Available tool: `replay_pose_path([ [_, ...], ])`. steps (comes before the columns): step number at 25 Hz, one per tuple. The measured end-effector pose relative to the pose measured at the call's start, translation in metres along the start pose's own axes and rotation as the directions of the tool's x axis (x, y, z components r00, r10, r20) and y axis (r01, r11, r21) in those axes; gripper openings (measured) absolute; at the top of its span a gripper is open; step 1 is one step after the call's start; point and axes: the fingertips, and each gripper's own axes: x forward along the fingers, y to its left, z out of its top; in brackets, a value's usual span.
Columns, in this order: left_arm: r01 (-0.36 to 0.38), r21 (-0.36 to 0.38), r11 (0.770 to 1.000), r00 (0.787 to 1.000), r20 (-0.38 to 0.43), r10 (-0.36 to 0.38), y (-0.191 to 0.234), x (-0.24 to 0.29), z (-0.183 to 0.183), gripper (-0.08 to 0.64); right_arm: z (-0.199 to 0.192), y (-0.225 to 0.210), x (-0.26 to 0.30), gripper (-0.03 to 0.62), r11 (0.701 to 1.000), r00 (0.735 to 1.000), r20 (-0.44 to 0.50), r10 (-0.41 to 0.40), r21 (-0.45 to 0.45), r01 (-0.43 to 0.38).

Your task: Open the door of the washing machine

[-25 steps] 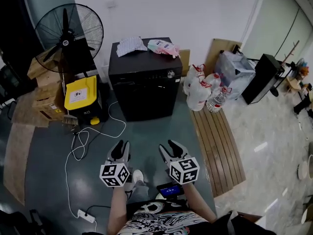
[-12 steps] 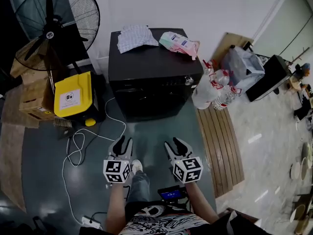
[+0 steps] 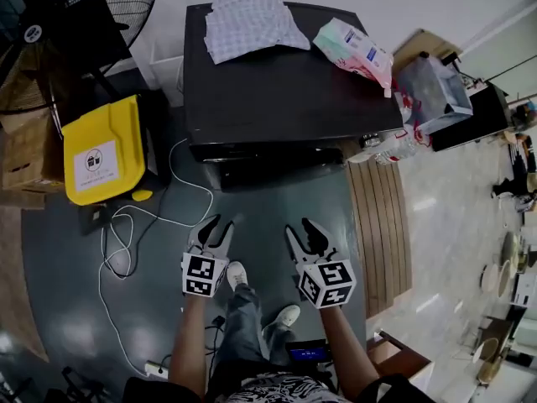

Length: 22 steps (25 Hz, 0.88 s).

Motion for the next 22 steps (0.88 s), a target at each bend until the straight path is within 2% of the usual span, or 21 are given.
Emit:
replay_pose_path([
  [7, 0.039, -0.014, 0.999, 0.999, 0.002, -0.039, 0.033, 0.06, -0.022, 0.137, -0.017, -0.018, 0.044, 0.172, 0.998, 1.0, -0.017, -0.026, 0.061, 0.027],
  [10, 0.077, -0.013, 0.997, 0.997, 0.008, -0.077, 0.041, 0.084, -0.026, 0.153, -0.025, -0.024, 0.059, 0.172, 0.996, 0.999, -0.026, -0.031, 0.085, 0.033],
  [17, 0.153, 0.021, 0.988, 0.988, -0.004, -0.152, 0.052, 0.133, -0.036, 0.191, -0.034, -0.03, 0.082, 0.172, 0.992, 0.999, -0.036, -0.029, 0.121, 0.033],
  [22, 0.227, 0.08, 0.97, 0.973, -0.063, -0.223, 0.045, 0.162, -0.043, 0.21, -0.037, -0.035, 0.086, 0.17, 0.991, 0.999, -0.04, -0.029, 0.13, 0.034],
])
